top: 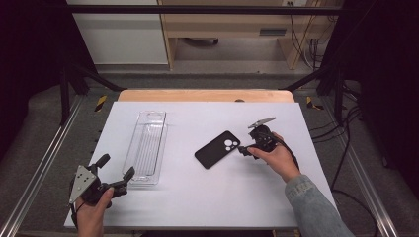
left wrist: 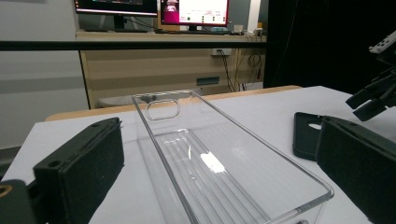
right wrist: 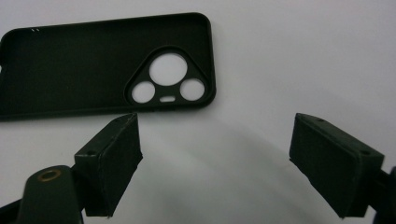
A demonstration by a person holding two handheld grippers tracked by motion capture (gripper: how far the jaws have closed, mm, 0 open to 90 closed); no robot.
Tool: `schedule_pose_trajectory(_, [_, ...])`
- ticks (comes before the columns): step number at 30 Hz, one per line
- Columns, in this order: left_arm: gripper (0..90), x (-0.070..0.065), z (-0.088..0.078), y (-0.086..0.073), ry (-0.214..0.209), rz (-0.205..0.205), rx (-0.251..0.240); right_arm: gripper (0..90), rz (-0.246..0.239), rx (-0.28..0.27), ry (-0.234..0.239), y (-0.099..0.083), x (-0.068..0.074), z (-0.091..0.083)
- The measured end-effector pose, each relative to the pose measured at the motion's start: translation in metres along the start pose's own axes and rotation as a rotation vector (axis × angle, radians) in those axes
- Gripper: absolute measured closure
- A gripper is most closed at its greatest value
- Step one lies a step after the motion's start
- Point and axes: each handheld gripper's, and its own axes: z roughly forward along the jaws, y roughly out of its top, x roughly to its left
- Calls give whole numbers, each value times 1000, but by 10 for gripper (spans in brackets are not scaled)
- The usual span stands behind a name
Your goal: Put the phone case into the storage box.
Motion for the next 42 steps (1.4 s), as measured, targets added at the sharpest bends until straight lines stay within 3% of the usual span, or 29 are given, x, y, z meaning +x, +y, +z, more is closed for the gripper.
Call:
schedule_pose_trajectory(9, [8, -1, 1, 0, -3, 3, 9, 276, 28, -25, 11, 18, 1, 13])
schedule_pose_trajectory(10, [8, -1, 1, 0, -4, 6, 11, 327, 41, -53, 10, 20, 0, 17])
schedule_pose_trajectory(12, [8, -1, 1, 0, -4, 6, 12, 340, 48, -58, 10, 21, 0, 18])
schedule_pose_trajectory(16, [8, 0, 1, -1, -3, 6, 13, 454, 71, -74, -6, 21, -2, 29])
schedule_pose_trajectory(22, [9, 0, 1, -1, -5, 6, 15, 524, 94, -88, 7, 20, -4, 33])
schedule_pose_trajectory(33, [9, 0, 1, -1, -6, 6, 16, 573, 88, -87, 18, 19, -3, 35])
schedule_pose_trajectory(42, [9, 0, 2, -1, -7, 7, 17, 608, 52, -64, -12, 20, -1, 36])
